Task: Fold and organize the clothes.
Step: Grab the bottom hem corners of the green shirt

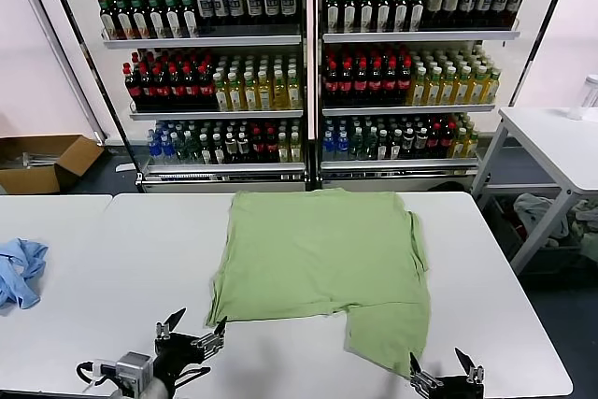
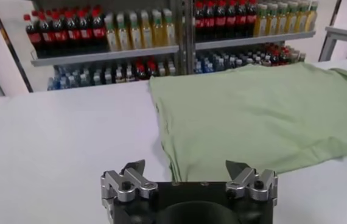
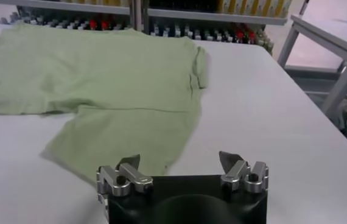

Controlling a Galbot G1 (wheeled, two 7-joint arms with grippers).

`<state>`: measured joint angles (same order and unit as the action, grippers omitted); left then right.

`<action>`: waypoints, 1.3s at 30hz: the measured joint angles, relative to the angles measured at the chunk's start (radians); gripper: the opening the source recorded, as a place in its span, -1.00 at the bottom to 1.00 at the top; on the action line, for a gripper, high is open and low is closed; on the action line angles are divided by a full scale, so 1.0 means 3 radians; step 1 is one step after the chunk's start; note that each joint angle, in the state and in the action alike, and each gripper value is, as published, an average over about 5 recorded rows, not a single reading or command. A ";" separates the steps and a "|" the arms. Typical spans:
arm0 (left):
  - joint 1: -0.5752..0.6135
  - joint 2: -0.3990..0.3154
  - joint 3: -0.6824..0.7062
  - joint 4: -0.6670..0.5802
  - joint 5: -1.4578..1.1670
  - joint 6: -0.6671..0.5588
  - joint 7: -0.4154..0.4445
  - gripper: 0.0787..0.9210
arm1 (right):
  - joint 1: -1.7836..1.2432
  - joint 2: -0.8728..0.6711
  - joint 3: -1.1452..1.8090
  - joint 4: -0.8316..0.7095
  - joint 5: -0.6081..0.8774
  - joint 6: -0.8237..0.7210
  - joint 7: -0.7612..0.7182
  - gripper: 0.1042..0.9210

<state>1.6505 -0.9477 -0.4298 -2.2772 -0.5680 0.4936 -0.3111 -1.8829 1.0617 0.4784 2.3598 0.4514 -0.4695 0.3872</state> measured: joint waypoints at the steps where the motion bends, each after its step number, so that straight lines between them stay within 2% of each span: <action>1: -0.0021 -0.0005 0.0004 0.0020 -0.0018 0.0014 0.0008 0.77 | 0.0014 0.0007 -0.0010 -0.0007 0.0000 -0.0004 -0.0009 0.76; 23: -0.0473 -0.0115 0.0191 0.0525 -0.0317 0.0079 0.0140 0.74 | 0.0261 0.0098 -0.0167 -0.0229 -0.0048 0.0000 -0.0160 0.76; 27: -0.0494 -0.0121 0.0199 0.0570 -0.0326 0.0057 0.0159 0.53 | 0.0290 0.0092 -0.0194 -0.0283 -0.0042 0.0008 -0.0175 0.69; 39: -0.0512 -0.0122 0.0221 0.0653 -0.0351 0.0021 0.0212 -0.30 | 0.0312 0.0109 -0.0302 -0.0414 -0.0087 0.0053 -0.0209 -0.12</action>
<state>1.4968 -0.9843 -0.3636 -2.0814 -0.6733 0.4999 -0.2475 -1.7893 1.0944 0.3878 2.2356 0.4253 -0.4535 0.3245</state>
